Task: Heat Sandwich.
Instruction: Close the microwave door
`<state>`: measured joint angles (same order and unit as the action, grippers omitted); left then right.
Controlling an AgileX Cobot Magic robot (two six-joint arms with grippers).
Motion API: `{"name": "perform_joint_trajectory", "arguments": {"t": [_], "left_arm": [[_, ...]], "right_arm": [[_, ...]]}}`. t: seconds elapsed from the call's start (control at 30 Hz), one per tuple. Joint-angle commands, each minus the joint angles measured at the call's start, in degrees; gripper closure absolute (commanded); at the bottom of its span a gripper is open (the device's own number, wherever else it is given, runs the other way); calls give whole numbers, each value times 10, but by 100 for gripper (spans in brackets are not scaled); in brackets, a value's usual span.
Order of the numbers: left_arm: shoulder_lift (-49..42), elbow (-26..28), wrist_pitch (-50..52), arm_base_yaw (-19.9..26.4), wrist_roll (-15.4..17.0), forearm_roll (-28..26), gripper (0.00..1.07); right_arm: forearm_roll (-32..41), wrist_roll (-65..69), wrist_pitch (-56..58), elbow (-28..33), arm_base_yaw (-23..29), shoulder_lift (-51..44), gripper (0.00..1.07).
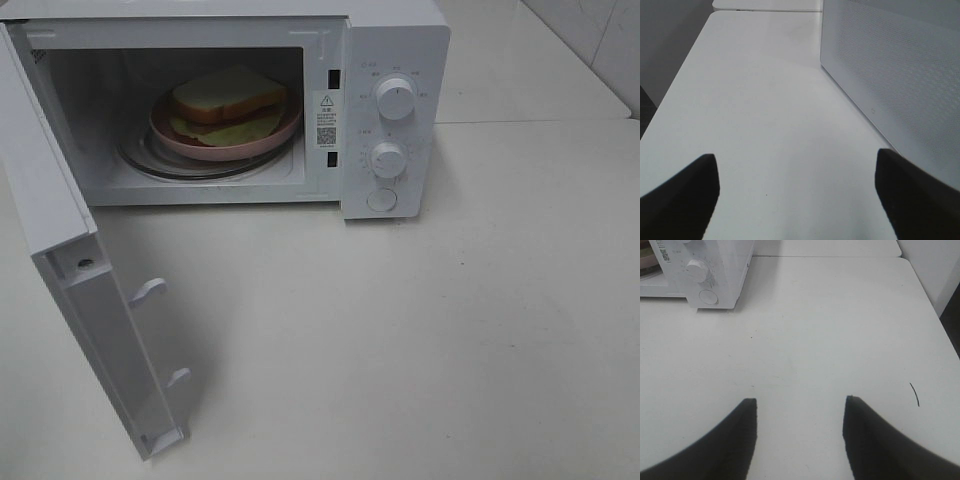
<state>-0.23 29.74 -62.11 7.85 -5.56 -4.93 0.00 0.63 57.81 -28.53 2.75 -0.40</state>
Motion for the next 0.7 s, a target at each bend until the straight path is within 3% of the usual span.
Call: {"name": "perform_joint_trajectory", "arguments": {"t": [0.03, 0.7], "left_arm": [[-9, -2, 9, -3, 4, 1, 26], [-9, -2, 9, -3, 4, 1, 26]], "right_arm": [[0, -6, -7, -1, -3, -14, 55], [0, -6, -7, -1, -3, -14, 55]]}}
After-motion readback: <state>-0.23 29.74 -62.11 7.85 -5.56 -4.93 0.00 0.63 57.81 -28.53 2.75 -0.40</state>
